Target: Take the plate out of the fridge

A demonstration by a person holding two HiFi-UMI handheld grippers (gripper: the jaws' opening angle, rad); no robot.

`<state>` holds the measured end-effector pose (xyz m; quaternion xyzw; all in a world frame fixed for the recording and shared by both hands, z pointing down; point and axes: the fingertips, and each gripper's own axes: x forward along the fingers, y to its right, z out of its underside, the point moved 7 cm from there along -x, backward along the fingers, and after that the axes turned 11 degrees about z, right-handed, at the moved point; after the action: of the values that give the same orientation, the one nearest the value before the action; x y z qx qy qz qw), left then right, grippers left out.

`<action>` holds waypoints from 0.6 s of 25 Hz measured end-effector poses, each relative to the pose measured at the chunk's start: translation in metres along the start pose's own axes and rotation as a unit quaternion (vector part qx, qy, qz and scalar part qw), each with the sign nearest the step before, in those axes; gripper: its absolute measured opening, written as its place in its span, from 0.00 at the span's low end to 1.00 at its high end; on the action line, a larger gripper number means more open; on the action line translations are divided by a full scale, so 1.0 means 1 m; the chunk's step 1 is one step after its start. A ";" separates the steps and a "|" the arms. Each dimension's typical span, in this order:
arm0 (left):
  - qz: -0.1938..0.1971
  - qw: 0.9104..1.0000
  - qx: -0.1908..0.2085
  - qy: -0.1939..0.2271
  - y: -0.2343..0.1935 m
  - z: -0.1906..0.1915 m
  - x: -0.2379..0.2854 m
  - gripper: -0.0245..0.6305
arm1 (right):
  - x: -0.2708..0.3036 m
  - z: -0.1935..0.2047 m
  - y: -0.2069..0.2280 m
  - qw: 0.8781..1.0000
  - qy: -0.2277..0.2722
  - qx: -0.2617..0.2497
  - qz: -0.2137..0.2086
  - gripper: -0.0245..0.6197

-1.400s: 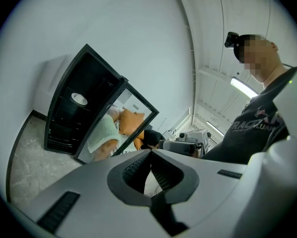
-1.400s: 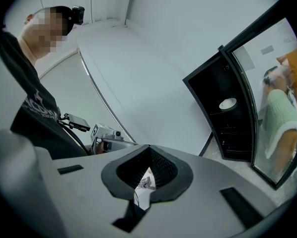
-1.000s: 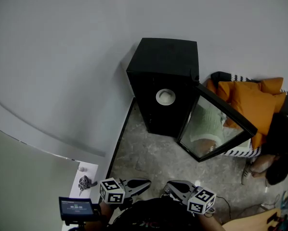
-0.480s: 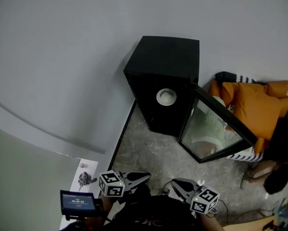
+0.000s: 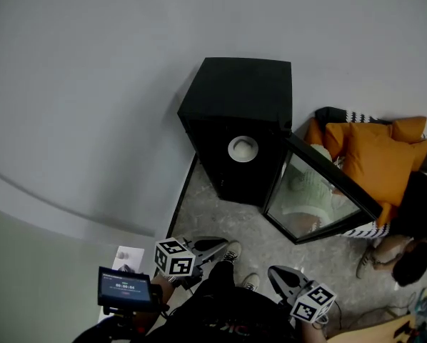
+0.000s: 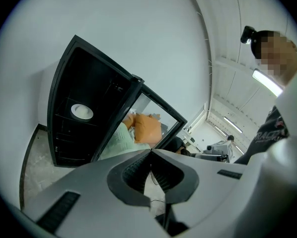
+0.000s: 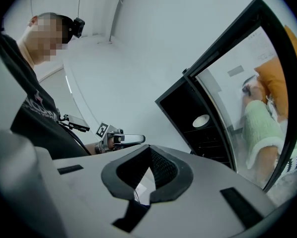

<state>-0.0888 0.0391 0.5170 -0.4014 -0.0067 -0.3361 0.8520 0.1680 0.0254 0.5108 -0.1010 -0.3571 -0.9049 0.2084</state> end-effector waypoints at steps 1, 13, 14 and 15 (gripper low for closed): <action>-0.003 1.000 -0.005 0.001 -0.009 -0.005 0.001 0.05 | 0.001 -0.002 0.002 1.000 0.006 0.003 0.010 0.04; -0.060 0.992 -0.110 0.036 -0.111 -0.048 0.015 0.04 | -0.001 -0.013 0.003 0.993 0.056 0.027 0.103 0.04; -0.062 0.990 -0.120 0.041 -0.118 -0.051 0.018 0.04 | -0.001 -0.013 0.002 0.992 0.058 0.027 0.109 0.04; -0.065 0.988 -0.130 0.046 -0.126 -0.054 0.020 0.04 | -0.001 -0.013 0.002 0.991 0.061 0.029 0.116 0.04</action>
<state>-0.1601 -0.0662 0.5719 -0.4919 0.0503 -0.4066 0.7683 0.1698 0.0152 0.5023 -0.0800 -0.3557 -0.8684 0.3362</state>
